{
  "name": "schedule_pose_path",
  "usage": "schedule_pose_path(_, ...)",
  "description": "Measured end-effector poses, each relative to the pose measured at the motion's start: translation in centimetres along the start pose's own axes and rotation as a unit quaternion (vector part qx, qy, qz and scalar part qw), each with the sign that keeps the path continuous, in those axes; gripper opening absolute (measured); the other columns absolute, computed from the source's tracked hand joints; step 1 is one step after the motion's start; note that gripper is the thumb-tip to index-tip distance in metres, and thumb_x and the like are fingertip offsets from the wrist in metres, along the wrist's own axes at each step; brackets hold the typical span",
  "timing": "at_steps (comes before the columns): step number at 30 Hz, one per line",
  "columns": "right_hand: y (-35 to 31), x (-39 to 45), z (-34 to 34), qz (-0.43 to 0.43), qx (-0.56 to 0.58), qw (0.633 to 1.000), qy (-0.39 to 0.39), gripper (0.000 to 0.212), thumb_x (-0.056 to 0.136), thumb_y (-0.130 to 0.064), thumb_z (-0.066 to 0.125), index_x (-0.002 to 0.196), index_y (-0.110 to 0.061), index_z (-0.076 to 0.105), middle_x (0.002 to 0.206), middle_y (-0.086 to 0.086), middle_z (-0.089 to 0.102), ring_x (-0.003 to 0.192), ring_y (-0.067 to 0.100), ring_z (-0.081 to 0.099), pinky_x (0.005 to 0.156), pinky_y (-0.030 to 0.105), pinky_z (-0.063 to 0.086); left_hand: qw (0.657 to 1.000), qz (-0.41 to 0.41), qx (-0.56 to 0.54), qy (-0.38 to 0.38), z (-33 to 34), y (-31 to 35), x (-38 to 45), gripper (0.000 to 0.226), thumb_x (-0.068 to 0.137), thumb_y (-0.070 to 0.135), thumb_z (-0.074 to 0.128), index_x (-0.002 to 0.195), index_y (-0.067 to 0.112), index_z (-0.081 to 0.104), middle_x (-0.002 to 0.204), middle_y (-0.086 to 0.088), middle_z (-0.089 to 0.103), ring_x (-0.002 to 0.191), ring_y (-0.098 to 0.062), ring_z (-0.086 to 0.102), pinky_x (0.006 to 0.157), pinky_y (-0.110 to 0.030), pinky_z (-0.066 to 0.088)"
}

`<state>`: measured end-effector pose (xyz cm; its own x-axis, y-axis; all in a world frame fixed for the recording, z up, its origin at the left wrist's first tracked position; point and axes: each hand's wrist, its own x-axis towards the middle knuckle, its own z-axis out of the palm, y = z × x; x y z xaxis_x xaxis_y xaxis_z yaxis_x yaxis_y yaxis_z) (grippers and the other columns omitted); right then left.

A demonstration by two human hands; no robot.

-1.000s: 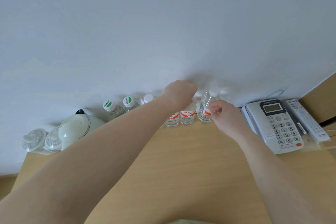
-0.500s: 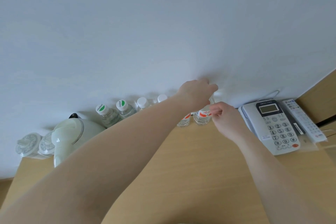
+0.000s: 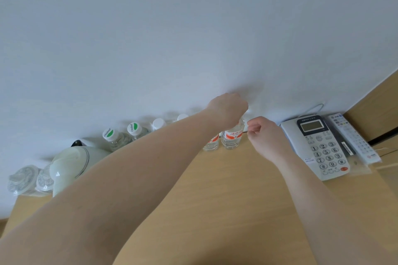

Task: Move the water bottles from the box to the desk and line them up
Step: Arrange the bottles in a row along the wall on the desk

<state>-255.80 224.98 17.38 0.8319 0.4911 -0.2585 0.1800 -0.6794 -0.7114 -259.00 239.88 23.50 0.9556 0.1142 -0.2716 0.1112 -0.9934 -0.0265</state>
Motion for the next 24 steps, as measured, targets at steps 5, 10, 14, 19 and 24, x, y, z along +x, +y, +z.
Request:
schedule_pose_path(5,-0.4,0.3,0.4,-0.005,0.008,1.000,0.000,0.030,0.095,-0.011,0.053,0.123,-0.017,0.062,0.116,-0.001,0.067,0.099,0.016,0.060,0.067,0.023,0.041,1.000,-0.007,0.007,0.001,0.2,-1.0,-0.4,0.032,0.099,0.011,0.060,0.132,0.011,0.062,0.124,-0.010,0.056,0.111,-0.030,0.058,0.075,-0.034,0.045)
schedule_pose_path(10,-1.0,0.5,0.8,-0.008,0.012,1.000,-0.011,0.033,0.093,-0.017,0.061,0.126,-0.018,0.058,0.115,-0.002,0.065,0.106,0.017,0.063,0.078,0.028,0.045,1.000,0.002,-0.006,0.024,0.9,-0.9,-0.8,0.032,0.096,0.001,0.054,0.126,0.012,0.061,0.111,-0.004,0.054,0.107,-0.027,0.059,0.072,-0.033,0.043)
schedule_pose_path(14,-1.8,1.0,1.0,-0.053,0.011,0.998,-0.022,0.056,0.088,-0.025,0.073,0.137,-0.019,0.049,0.121,-0.001,0.062,0.109,0.018,0.063,0.090,0.036,0.051,0.995,-0.003,-0.061,0.079,1.2,-2.0,-1.9,0.042,0.094,0.024,0.069,0.133,0.018,0.052,0.113,0.001,0.060,0.116,-0.023,0.055,0.072,-0.035,0.044)
schedule_pose_path(19,-2.8,2.0,1.4,-0.099,0.011,0.995,-0.007,0.074,0.079,-0.023,0.080,0.143,-0.028,0.043,0.129,0.001,0.052,0.114,0.019,0.056,0.094,0.034,0.045,0.992,-0.028,-0.014,0.120,2.3,-5.5,-6.2,0.057,0.093,0.041,0.066,0.143,0.025,0.045,0.126,0.002,0.061,0.122,-0.024,0.055,0.087,-0.036,0.046)
schedule_pose_path(24,-3.5,2.4,2.1,-0.153,-0.055,0.987,0.003,0.062,0.083,-0.013,0.074,0.138,-0.029,0.051,0.129,0.005,0.053,0.110,0.024,0.056,0.091,0.036,0.045,0.993,-0.095,-0.018,0.073,4.7,-9.1,-9.6,0.050,0.095,0.033,0.063,0.141,0.022,0.046,0.128,-0.001,0.058,0.121,-0.023,0.054,0.088,-0.036,0.048)
